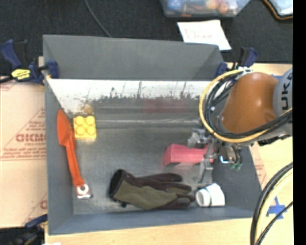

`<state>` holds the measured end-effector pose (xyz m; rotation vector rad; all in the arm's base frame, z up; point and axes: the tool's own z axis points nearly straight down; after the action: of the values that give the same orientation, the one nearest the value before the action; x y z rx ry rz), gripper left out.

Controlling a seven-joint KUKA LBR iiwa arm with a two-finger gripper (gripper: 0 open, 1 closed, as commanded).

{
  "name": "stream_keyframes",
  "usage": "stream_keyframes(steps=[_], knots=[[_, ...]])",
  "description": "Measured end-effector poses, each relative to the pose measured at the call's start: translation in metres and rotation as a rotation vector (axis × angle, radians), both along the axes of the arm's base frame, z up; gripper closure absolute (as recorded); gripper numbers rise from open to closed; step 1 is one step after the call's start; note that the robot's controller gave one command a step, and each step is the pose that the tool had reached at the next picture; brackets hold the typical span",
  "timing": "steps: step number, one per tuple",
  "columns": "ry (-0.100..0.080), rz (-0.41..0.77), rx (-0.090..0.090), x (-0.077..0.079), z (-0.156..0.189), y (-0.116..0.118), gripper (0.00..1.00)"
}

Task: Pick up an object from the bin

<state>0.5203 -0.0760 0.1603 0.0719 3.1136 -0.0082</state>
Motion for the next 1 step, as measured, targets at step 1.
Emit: stream_keyframes(steps=[1], knots=[[0.024,0.175,0.007,-0.0355,-0.0898,0.1270,0.00]])
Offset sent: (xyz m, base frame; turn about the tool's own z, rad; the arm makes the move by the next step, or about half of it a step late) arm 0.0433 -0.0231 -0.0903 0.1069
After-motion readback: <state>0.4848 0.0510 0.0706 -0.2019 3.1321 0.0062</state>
